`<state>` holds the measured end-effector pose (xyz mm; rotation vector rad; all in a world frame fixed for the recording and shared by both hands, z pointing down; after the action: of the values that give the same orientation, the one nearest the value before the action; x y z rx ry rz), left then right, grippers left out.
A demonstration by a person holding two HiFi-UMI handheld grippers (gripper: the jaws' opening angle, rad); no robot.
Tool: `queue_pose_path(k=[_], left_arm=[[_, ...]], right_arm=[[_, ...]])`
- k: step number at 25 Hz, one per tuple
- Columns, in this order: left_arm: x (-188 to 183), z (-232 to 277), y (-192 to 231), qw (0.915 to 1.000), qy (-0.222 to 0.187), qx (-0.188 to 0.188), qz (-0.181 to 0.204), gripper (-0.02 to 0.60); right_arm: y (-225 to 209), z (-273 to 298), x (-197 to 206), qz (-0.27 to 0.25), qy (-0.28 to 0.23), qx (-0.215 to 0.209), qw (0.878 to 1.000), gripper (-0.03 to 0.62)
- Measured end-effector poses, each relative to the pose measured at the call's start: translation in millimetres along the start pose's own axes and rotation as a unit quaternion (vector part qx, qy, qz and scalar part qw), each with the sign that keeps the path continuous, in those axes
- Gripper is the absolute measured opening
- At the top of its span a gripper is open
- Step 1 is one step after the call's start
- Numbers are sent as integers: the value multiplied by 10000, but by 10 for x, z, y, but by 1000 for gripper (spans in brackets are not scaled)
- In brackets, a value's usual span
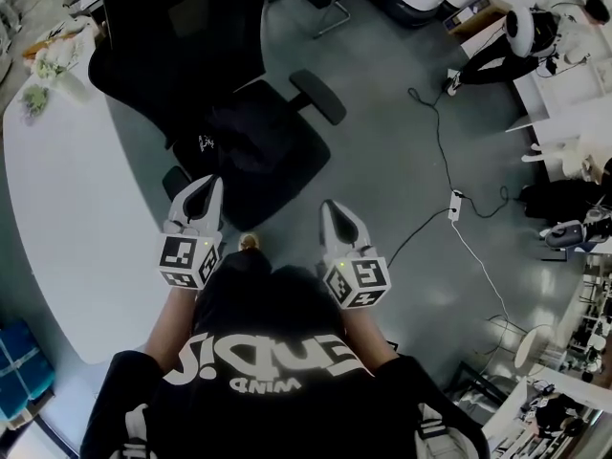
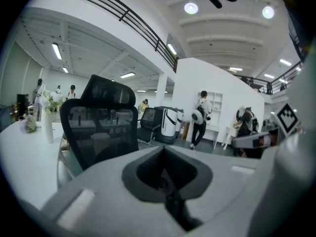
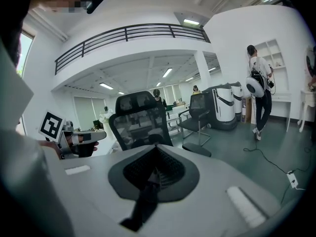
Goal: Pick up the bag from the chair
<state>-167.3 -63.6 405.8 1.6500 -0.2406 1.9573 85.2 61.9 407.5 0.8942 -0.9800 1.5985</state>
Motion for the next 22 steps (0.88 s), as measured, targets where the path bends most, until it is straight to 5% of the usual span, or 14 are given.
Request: queue_pose_path(k=[12,22], left_arm=[[-7,221,-86,9999,98,-44,-85,3],[-49,398,-167,9998,70,-156,-100,3]], right_arm=[[-205,155,-56,89,-22,-151,9998,3],[-295,375,-201,94,-42,-515,9986,299]])
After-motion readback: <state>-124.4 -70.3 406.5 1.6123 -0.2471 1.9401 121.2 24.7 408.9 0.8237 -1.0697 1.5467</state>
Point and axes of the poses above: the fingertips, and each gripper's own axes: z forward along the fingers, y to its left, x out of its underside, the point moved 9 cm from there along -z, backward along the fingers, and after that the axes turned 13 degrees about x, right-handed, at the moved point
